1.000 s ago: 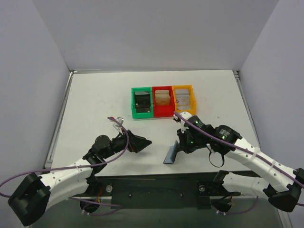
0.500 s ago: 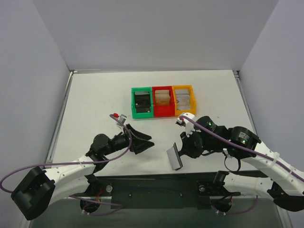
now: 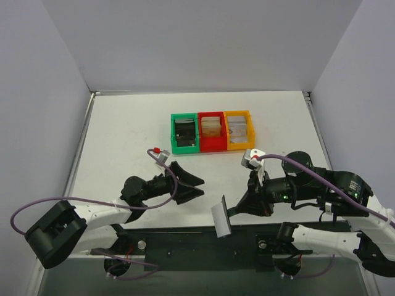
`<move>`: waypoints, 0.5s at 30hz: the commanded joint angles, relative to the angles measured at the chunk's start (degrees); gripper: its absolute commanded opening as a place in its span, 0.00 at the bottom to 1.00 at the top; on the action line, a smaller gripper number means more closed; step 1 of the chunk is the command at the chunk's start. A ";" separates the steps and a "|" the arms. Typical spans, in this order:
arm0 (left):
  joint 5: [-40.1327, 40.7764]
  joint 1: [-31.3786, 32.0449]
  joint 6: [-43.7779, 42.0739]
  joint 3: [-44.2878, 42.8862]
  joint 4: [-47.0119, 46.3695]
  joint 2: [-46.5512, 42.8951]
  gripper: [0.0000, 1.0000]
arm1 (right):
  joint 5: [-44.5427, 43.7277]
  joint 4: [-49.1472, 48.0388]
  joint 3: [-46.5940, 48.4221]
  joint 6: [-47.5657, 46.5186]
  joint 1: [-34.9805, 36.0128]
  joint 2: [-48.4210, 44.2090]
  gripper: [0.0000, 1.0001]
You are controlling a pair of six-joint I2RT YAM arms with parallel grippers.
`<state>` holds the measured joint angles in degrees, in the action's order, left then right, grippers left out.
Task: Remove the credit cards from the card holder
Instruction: Pick up the card holder from the center of the board.
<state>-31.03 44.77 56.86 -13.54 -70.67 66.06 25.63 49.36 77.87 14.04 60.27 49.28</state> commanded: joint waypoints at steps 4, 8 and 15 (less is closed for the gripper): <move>-4.74 1.63 1.32 -3.94 -18.00 4.68 0.95 | 6.36 -3.66 2.99 0.46 2.92 1.52 0.00; -10.00 2.77 6.94 -8.59 -24.51 10.48 0.96 | 7.59 -4.63 3.52 0.72 3.54 1.61 0.00; -10.90 7.96 3.70 -11.07 -24.51 9.35 0.97 | 8.30 -5.77 2.82 1.16 4.15 0.91 0.00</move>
<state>-39.68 51.00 61.34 -22.28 -73.52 77.56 31.66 46.78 79.24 14.70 63.66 50.83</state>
